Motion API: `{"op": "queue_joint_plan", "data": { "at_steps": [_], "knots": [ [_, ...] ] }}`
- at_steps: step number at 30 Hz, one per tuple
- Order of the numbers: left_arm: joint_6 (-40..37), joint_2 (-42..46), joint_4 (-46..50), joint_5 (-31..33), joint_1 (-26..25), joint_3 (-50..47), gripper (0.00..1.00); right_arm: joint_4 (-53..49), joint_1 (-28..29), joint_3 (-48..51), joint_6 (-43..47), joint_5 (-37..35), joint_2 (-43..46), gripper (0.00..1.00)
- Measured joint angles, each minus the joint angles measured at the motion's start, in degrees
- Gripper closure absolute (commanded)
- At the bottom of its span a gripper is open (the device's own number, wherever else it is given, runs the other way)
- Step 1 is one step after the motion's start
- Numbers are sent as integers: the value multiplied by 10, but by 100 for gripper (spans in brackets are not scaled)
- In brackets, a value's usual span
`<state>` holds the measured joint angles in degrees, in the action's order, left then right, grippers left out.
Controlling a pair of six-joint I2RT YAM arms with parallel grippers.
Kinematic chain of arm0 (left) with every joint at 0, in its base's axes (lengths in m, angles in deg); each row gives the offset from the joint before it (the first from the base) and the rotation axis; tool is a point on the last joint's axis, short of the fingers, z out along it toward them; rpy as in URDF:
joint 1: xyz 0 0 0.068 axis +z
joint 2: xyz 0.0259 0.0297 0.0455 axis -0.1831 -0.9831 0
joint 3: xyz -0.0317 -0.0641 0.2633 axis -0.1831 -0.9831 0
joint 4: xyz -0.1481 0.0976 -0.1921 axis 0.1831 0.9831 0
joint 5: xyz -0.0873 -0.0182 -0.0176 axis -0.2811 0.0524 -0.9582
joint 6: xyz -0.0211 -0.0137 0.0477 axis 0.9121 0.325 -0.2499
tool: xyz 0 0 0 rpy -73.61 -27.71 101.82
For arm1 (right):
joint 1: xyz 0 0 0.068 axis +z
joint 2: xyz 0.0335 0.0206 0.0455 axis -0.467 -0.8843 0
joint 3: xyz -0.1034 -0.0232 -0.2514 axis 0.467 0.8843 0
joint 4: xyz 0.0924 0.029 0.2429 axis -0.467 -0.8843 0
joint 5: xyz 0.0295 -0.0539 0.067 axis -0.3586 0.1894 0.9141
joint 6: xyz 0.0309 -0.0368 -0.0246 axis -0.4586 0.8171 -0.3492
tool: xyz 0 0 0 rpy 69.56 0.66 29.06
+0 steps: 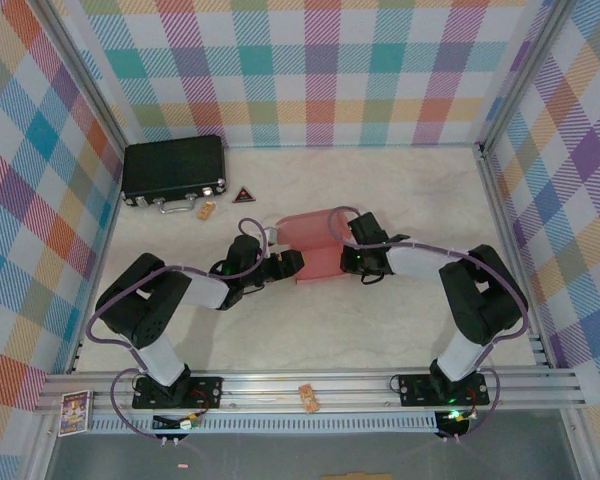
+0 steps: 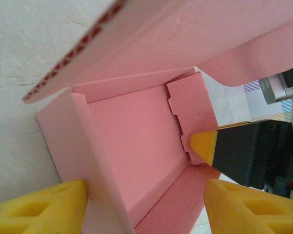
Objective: Fold the paper box
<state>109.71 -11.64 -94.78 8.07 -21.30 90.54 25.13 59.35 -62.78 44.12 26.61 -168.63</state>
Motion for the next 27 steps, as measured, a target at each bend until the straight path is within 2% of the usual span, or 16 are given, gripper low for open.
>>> {"op": "queue_joint_plan", "data": {
  "at_steps": [13, 27],
  "knots": [
    [10, -15, -14, -6, 0, 0, 39, -19, 16, -5, 3, -58, 0, 78],
    [-14, -23, 42, 6, 0, 48, 37, -52, 16, -23, 11, -75, 2, 63]
  ]
}}
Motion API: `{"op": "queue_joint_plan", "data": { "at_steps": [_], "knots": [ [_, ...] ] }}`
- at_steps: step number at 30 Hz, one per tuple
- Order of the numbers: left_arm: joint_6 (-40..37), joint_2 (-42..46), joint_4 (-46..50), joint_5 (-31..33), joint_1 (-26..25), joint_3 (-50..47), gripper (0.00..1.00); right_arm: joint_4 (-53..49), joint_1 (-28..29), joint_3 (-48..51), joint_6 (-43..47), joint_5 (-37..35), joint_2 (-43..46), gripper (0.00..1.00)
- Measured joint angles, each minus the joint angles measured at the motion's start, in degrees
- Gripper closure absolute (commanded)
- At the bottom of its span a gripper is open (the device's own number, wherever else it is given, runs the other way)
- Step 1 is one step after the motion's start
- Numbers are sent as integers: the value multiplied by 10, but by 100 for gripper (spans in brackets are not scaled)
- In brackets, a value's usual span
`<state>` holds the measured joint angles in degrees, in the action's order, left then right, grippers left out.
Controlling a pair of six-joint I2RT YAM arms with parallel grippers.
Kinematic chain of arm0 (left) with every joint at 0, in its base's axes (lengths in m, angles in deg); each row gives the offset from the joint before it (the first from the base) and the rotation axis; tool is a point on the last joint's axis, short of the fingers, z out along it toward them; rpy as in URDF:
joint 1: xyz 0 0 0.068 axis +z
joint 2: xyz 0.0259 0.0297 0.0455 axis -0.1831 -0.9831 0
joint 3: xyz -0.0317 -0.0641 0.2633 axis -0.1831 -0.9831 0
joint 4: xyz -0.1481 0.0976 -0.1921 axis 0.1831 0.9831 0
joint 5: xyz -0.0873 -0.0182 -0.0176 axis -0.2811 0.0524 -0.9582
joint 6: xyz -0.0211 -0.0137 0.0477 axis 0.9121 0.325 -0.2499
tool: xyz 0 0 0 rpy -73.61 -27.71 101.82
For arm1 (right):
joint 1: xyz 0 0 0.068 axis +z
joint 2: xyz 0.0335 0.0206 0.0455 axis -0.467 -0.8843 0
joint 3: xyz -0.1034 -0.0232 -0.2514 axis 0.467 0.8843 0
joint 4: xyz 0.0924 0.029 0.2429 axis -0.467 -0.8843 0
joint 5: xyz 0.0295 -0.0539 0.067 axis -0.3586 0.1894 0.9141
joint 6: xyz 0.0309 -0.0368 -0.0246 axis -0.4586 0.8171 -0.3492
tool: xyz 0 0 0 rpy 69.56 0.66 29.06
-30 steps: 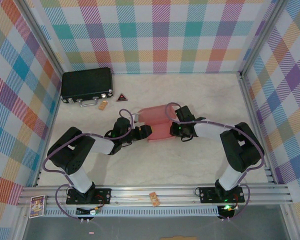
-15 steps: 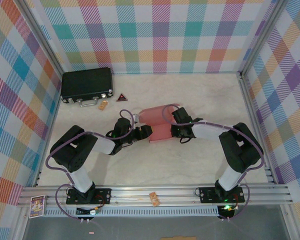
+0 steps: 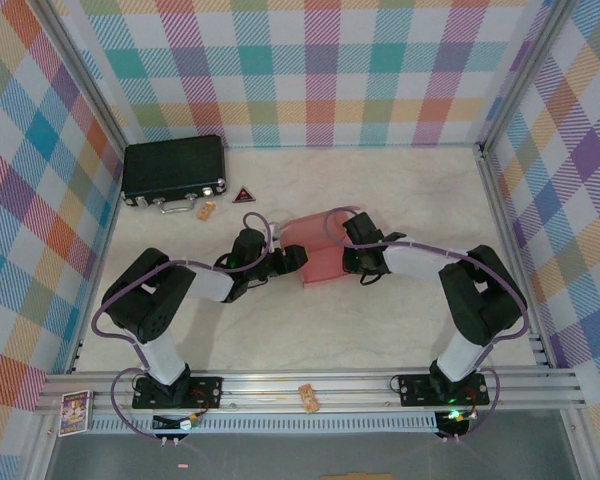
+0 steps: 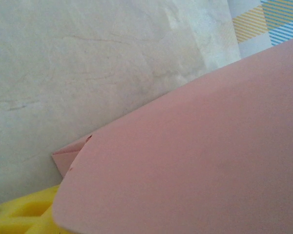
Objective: Fold the paper box
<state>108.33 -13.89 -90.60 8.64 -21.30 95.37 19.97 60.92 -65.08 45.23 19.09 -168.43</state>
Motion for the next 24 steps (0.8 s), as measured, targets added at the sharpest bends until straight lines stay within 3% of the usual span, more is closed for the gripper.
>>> {"op": "queue_joint_plan", "data": {
  "at_steps": [12, 24],
  "knots": [
    [-22, 0, 37, 14, 0, 10, 38, -14, -9, -14, 23, 21, 18, 56],
    [-41, -1, 68, 17, 0, 21, 38, 7, -49, -14, 34, 100, 17, 59]
  ]
}}
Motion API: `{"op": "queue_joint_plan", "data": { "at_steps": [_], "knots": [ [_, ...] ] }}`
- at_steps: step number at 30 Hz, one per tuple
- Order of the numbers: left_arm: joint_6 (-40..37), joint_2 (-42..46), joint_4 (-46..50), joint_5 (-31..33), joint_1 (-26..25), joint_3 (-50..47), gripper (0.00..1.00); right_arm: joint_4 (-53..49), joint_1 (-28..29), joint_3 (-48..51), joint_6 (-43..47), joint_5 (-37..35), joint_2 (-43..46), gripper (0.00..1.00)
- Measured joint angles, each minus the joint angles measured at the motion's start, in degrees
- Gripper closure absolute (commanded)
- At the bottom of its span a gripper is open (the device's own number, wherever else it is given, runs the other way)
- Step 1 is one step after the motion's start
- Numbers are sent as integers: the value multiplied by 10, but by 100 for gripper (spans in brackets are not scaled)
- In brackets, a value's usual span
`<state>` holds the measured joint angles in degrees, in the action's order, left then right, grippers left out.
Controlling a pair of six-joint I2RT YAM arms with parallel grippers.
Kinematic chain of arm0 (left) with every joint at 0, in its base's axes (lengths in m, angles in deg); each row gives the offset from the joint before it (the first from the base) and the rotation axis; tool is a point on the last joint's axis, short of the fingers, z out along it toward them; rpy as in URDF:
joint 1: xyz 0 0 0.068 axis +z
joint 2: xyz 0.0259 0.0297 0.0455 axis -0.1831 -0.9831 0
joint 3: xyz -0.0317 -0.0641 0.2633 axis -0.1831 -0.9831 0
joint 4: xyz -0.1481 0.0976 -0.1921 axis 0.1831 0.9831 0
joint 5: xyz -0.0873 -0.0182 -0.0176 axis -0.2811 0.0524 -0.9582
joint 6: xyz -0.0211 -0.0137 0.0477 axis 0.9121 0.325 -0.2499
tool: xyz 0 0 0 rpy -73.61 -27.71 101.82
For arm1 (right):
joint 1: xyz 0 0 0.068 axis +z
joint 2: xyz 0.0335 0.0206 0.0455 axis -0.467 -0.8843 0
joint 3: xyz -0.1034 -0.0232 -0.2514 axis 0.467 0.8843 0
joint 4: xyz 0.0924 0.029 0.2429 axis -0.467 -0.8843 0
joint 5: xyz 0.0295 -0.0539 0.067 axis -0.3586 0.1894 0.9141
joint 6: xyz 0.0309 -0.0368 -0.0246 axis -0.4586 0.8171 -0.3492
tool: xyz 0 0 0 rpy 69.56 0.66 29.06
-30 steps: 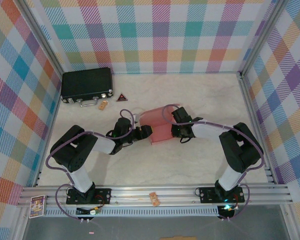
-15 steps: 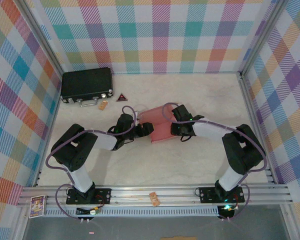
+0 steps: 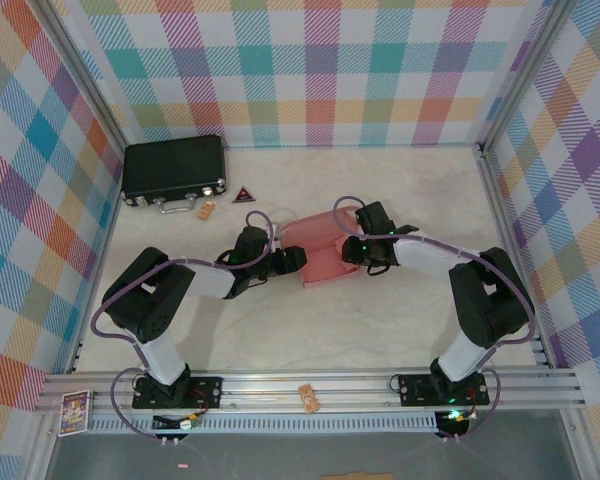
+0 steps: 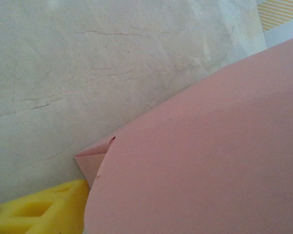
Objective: Fold the paper box
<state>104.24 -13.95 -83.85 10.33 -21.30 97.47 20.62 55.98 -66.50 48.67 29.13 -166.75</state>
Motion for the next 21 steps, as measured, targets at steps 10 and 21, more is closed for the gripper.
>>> {"op": "queue_joint_plan", "data": {
  "at_steps": [10, 21],
  "knots": [
    [0, 0, 11, 0, 0, 1, 38, 10, -1, 0, 7, 3, -25, 76],
    [4, 0, 10, -3, 0, 1, 38, 15, 6, 1, 18, -27, -25, 84]
  ]
}}
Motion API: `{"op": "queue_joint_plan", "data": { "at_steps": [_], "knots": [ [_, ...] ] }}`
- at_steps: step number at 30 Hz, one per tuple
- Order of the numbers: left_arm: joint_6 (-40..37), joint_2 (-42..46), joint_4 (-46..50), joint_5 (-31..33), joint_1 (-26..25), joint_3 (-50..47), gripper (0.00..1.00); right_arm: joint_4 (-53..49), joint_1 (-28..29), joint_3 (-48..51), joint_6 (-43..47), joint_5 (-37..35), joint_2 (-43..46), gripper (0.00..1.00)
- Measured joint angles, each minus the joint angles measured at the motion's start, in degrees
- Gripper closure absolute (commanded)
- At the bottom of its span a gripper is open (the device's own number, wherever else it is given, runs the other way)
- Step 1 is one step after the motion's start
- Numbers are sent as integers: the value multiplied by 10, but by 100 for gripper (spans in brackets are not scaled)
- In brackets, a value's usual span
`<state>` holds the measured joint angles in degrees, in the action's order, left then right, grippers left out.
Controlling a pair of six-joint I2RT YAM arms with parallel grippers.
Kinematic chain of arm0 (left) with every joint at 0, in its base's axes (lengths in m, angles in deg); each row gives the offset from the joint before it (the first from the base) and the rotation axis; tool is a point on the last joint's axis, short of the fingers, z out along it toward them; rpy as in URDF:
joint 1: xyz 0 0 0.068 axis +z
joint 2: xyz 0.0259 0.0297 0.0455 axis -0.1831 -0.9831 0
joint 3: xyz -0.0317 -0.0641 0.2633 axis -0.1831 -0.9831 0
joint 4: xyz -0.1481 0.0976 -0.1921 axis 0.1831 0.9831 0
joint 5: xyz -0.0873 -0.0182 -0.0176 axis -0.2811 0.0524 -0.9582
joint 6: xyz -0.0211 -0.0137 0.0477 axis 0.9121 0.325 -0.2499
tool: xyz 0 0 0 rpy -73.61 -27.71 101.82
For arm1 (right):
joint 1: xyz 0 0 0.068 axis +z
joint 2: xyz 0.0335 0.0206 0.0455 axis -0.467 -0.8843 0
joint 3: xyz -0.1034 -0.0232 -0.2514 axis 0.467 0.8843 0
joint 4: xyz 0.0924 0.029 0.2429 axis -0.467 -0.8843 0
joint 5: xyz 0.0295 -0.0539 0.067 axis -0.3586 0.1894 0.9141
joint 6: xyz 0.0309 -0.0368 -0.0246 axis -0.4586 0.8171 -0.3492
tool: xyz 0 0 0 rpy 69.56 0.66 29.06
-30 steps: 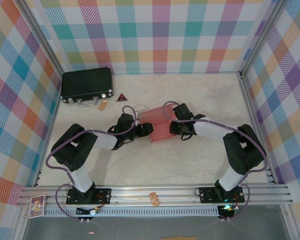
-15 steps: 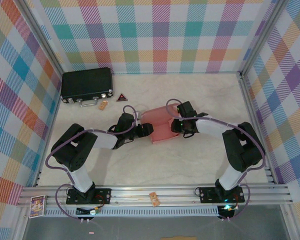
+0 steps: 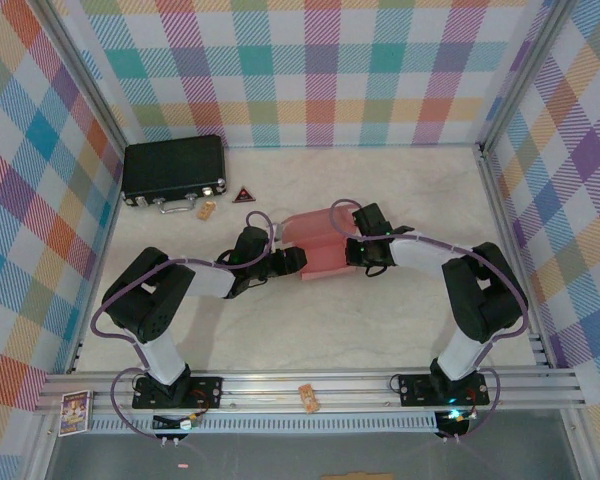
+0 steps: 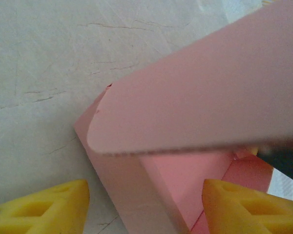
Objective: Fold the paper box
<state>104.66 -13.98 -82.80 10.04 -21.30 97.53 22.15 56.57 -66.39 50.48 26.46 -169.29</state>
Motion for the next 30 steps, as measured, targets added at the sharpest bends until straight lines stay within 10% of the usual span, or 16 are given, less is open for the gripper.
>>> {"op": "queue_joint_plan", "data": {
  "at_steps": [30],
  "knots": [
    [7, -20, -4, -7, 0, 30, 39, 17, 40, -7, 0, -101, -24, 87]
  ]
}}
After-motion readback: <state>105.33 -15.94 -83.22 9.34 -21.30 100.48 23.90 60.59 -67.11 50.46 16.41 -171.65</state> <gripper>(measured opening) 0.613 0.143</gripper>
